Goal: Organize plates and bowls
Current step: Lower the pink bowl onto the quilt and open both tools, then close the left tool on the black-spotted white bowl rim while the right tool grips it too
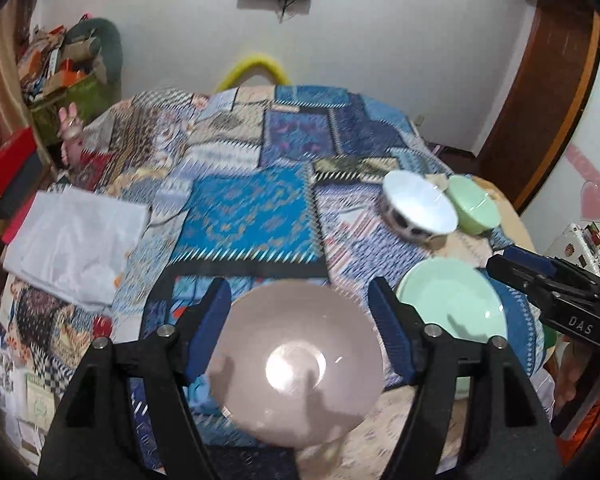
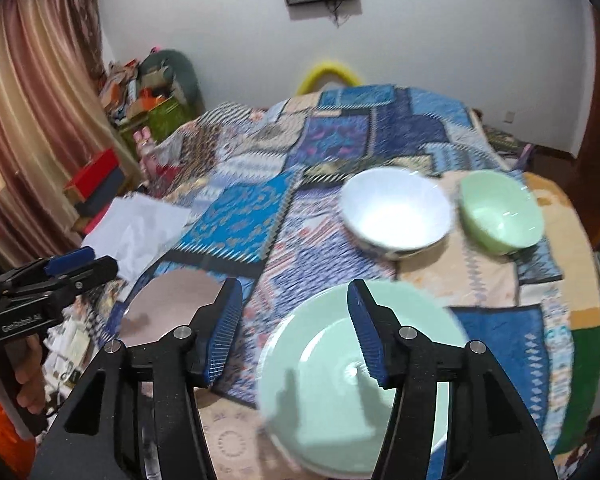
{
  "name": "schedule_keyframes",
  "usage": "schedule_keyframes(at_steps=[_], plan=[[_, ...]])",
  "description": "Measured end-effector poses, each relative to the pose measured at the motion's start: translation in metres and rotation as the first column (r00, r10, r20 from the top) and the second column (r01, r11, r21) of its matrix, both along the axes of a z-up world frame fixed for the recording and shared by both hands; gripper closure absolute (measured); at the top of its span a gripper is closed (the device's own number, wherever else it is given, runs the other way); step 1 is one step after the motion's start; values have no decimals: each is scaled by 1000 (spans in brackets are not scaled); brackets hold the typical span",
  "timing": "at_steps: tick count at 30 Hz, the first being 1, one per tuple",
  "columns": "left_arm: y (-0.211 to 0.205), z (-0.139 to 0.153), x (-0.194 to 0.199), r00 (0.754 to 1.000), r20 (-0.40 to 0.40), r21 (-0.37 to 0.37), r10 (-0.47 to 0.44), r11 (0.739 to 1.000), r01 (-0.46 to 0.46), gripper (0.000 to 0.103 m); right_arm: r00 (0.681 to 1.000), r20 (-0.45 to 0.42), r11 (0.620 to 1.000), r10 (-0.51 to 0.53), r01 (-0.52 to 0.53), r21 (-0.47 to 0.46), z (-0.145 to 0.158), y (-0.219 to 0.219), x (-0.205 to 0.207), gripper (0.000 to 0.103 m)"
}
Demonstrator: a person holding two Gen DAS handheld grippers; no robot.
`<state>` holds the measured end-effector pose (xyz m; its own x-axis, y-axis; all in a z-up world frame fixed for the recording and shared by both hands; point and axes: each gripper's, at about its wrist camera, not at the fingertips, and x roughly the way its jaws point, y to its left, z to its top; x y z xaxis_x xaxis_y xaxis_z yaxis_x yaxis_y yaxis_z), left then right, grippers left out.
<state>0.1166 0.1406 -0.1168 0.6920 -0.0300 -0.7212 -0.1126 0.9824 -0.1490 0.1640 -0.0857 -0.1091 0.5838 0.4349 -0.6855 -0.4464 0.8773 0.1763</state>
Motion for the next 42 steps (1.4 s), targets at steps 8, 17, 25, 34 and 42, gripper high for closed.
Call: schedule_keyframes(at_steps=[8, 17, 25, 34, 42], plan=[[-34, 13, 43, 999, 19, 24, -36, 999, 36, 18, 994, 66, 996, -89, 89, -2, 14, -41, 22, 42], [-67, 1, 100, 997, -6, 63, -82, 995, 82, 16, 987, 68, 989, -145, 147, -27, -2, -63, 61, 40], [-79, -36, 156, 988, -90, 20, -125, 992, 127, 16, 988, 30, 987, -151, 153, -59, -33, -65, 97, 43], [-82, -68, 200, 981, -122, 5, -150, 988, 151, 30, 985, -106, 990, -133, 128, -54, -69, -60, 138, 70], [-87, -89, 220, 970, -157, 7, -187, 982, 190, 44, 980, -158, 990, -121, 109, -84, -86, -56, 155, 79]])
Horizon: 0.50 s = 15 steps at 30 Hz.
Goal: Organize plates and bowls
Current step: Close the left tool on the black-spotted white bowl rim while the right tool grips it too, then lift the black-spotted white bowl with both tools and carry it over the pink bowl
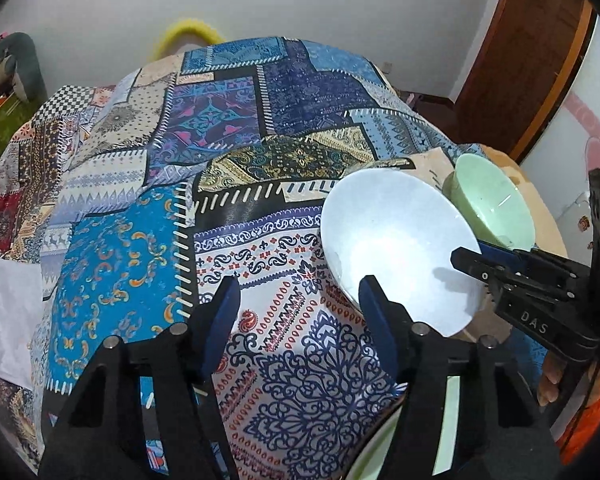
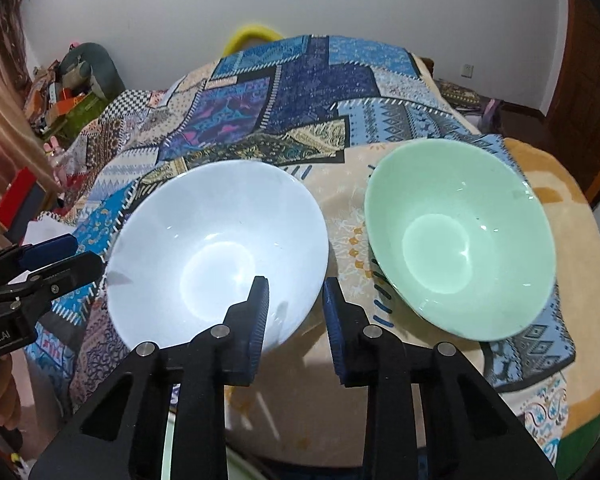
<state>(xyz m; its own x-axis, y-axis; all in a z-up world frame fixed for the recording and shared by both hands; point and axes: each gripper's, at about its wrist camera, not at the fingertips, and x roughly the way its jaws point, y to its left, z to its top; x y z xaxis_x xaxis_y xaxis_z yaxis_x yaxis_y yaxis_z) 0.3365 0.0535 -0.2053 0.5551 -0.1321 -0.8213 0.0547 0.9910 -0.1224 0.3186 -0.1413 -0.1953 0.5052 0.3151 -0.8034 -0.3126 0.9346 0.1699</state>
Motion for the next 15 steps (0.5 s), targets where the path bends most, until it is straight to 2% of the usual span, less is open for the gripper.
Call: schedule_keyframes(at_steps=[4, 11, 15], plan=[[-3, -6, 7, 1000, -17, -9, -15, 1000, 15, 48, 999, -44, 1000, 12, -11, 28, -7, 0, 8, 85], [-7, -16, 18, 998, -66, -25, -18, 1000, 16, 58, 996, -74, 996, 47, -41, 83, -10, 0, 11, 86], [-9, -26, 24, 994, -107, -46, -18, 999, 13, 72, 995, -62, 995, 79, -75, 71, -7, 6, 5, 86]])
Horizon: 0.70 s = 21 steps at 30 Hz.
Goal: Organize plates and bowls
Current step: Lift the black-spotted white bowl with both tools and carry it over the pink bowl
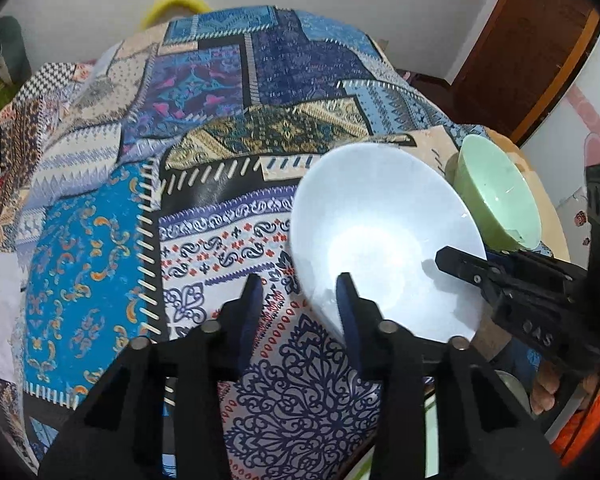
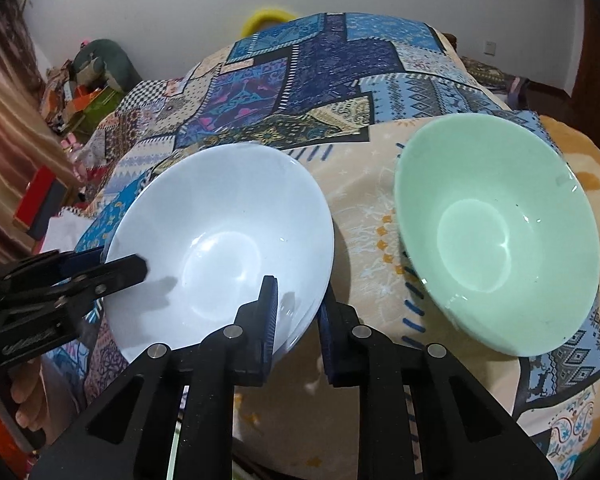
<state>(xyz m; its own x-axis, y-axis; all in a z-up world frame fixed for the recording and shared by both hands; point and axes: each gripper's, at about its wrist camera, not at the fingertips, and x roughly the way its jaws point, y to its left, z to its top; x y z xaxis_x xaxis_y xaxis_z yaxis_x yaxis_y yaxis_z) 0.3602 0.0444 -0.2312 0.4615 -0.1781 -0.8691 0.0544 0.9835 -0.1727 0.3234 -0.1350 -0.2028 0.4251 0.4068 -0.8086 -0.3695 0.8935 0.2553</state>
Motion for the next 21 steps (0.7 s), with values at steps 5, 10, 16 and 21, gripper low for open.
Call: schedule_keyframes(at_steps=[5, 10, 16, 21], plan=[[-3, -7, 2, 1000, -14, -8, -5, 1000, 5, 88, 1000, 15, 1000, 14, -14, -7, 3, 6, -2, 85], [-4, -6, 0, 1000, -5, 15, 4, 1000, -4, 89, 1000, 18, 1000, 13, -13, -3, 6, 6, -3, 86], [-2, -1, -12, 1000, -2, 8, 19, 1000, -19, 90, 999, 42, 1000, 10, -9, -16, 15, 10, -14, 86], [0, 9, -26, 1000, 10, -3, 20, 1000, -20, 90, 998, 54, 1000, 10, -9, -12, 25, 10, -25, 86]])
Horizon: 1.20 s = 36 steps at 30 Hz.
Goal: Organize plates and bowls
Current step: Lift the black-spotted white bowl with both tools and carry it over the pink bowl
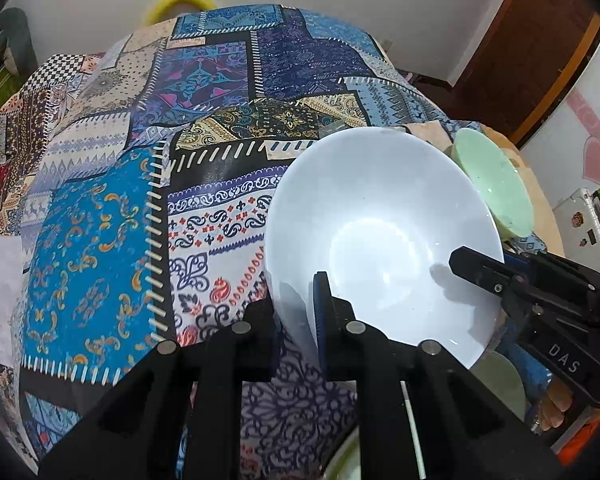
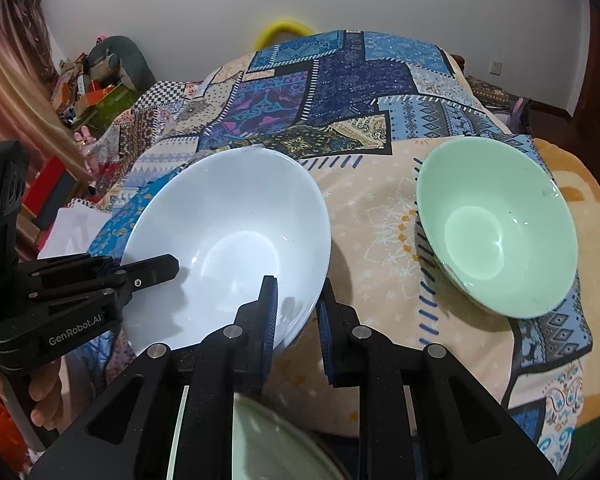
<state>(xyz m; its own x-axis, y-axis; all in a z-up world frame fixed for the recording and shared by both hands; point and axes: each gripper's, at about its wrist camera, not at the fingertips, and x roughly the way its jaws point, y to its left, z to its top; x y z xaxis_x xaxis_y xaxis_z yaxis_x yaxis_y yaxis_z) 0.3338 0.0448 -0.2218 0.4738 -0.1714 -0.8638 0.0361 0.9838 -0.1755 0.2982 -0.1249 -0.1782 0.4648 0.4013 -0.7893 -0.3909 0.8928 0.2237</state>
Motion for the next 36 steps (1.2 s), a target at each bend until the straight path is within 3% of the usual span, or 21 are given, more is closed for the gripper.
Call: schedule_keyframes(at_steps=[20, 36], plan=[[7, 84, -87, 990, 140, 11, 22, 1000, -24, 89, 993, 115, 998, 27, -33, 46, 64, 10, -65, 86], [25, 129, -168, 972, 224, 32, 64, 997, -73, 89, 982, 168, 993, 84, -96, 69, 86, 28, -112, 86]])
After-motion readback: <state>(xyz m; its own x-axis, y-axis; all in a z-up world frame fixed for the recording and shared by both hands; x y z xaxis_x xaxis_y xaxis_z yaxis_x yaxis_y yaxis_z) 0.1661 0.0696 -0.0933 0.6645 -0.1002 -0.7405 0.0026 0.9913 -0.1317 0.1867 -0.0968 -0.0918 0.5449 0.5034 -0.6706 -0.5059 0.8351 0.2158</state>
